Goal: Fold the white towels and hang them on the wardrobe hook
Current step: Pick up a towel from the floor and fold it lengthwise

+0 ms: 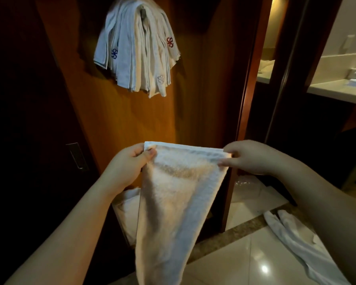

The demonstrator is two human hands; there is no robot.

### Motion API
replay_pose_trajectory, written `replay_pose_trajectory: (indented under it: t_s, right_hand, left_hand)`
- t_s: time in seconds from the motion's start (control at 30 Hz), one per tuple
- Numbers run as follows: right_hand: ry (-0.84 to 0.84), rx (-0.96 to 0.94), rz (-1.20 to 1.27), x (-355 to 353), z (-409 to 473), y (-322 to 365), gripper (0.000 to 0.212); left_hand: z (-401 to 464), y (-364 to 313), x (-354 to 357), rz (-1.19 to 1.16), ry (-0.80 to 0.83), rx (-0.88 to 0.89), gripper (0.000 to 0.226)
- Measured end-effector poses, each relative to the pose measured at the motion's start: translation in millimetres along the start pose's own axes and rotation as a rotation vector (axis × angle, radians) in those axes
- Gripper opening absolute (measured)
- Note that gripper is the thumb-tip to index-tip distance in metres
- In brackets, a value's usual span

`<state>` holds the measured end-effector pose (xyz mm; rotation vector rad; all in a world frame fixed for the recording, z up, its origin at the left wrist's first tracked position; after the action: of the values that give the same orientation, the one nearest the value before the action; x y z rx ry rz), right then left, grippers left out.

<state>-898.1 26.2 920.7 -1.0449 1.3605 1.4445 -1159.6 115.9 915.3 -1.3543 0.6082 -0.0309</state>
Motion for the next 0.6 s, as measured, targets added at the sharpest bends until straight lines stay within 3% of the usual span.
replay_pose_trajectory:
  t_s: [0.2, 0.37, 0.47, 0.6]
  right_hand:
    - [-0.428, -0.025, 0.385, -1, -11, 14, 0.009]
    - [-0.736, 0.004, 0.971, 5, -15, 12, 0.027]
    - [-0.795, 0.064, 0.938, 9, -13, 8, 0.005]
    - [-0.867, 0.018, 0.86, 4, -13, 12, 0.015]
  left_hand:
    - [-4, 5, -9, -0.079, -0.103, 0.076, 0.02]
    - [-5, 2, -11, -0.135, -0.139, 0.144, 0.025]
    - [-5, 0, -9, -0.181, -0.159, 0.176, 0.021]
    - [-1, -2, -8, -0.298, -0.162, 0.194, 0.021]
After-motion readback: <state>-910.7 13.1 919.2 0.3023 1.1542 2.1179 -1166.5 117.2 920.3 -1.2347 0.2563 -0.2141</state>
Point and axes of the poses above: each hand's wrist, its own z-axis towards the middle knuckle, its own x-axis out of the palm, y = z × x, the point moved 7 cm from there along z, towards the middle knuckle, and after that the axes turned 5 degrees about -x, right-handed, at the moved point
